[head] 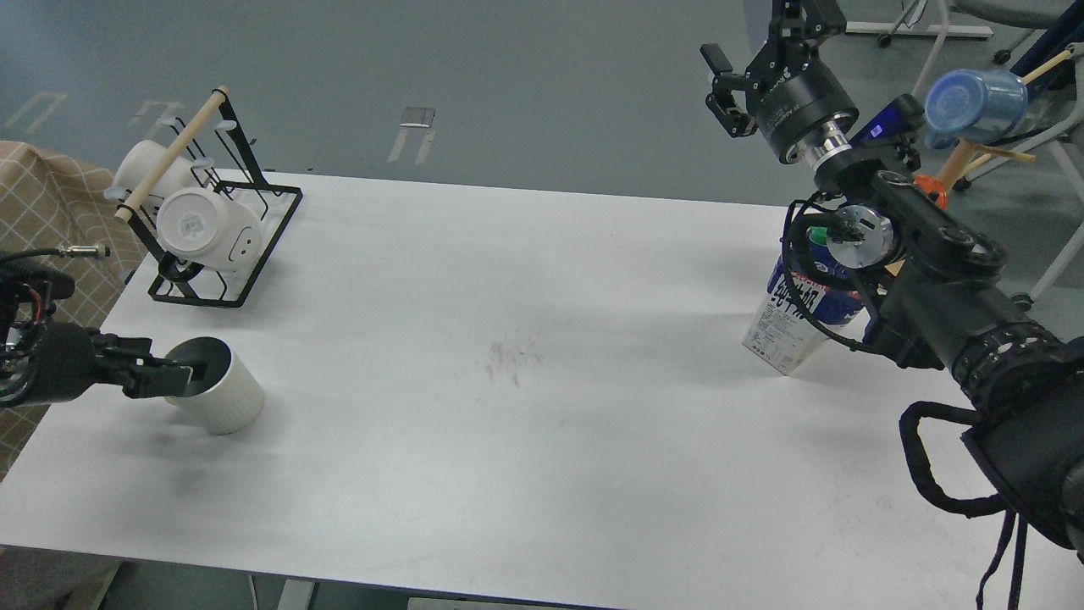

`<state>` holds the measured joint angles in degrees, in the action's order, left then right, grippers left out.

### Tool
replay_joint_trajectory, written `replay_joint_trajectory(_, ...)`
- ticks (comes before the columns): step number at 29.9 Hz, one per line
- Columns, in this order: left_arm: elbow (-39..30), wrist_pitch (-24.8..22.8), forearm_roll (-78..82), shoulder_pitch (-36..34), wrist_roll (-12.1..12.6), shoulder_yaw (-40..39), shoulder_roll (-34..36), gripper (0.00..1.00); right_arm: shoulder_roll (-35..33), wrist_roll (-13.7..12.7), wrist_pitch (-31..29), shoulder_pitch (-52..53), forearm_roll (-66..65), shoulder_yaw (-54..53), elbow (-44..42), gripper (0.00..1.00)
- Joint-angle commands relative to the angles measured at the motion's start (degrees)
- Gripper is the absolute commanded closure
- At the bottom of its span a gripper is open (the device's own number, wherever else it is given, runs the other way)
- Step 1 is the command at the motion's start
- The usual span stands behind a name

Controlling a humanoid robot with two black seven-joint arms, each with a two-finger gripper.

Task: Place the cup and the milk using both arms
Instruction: 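Reach the left gripper to the white mug and grasp its rim, then lift the white mug with the left gripper and lower it mid-table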

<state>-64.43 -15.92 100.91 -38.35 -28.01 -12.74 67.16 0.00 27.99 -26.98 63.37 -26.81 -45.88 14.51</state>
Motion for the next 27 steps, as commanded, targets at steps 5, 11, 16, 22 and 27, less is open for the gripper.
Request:
replay_joint_trajectory(5, 0.0, 0.1, -0.1, -0.1, 0.0, -0.1, -0.4, 0.72, 0.0, 0.0, 0.0, -0.1, -0.1, 0.0, 0.0, 0.0)
replay_joint_trajectory(11, 0.0, 0.1, 0.0, -0.1, 0.0, -0.1, -0.4, 1.0, 0.0, 0.0, 0.1, -0.1, 0.0, 0.0, 0.0, 0.0)
replay_joint_trajectory(16, -1.1, 0.2, -0.3, -1.2, 0.0, -0.6, -0.3, 1.0, 0.0, 0.0, 0.2, -0.1, 0.0, 0.0, 0.0, 0.0)
replay_joint_trajectory(22, -10.1, 0.4, -0.3, -5.7, 0.0, -0.7, 2.9, 1.0, 0.0, 0.0, 0.3, 0.5, 0.0, 0.0, 0.0, 0.0)
replay_joint_trajectory(27, -19.5, -0.3, -0.4, -11.0, 0.0, -0.7, 5.4, 1.0, 0.0, 0.0, 0.3, 1.5, 0.0, -0.2, -0.1, 0.0)
